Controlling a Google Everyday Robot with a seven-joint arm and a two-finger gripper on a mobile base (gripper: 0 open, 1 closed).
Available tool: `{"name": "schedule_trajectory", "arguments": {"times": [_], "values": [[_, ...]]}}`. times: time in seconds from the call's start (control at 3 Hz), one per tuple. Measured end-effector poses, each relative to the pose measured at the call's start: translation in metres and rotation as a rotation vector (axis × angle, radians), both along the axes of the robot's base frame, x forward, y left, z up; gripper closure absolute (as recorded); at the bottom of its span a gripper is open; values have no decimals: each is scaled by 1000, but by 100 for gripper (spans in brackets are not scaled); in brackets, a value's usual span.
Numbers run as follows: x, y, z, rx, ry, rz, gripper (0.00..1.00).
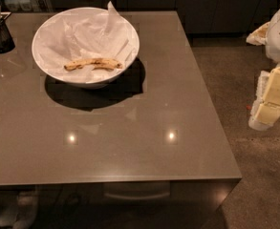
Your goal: Pick banana from white bowl
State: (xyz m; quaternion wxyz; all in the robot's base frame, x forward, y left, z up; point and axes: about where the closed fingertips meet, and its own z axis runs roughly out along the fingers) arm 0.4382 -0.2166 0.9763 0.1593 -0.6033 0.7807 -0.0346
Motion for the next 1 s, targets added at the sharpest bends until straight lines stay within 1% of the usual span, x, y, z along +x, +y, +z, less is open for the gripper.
{"name": "schedule_trajectory", "arguments": {"times": [0.33, 0.67, 1.0], "values": [[0, 0, 0, 0, -1, 0, 0], [21, 17, 2, 18, 36, -15, 0], [52, 41, -6, 10, 106, 3, 0]]}}
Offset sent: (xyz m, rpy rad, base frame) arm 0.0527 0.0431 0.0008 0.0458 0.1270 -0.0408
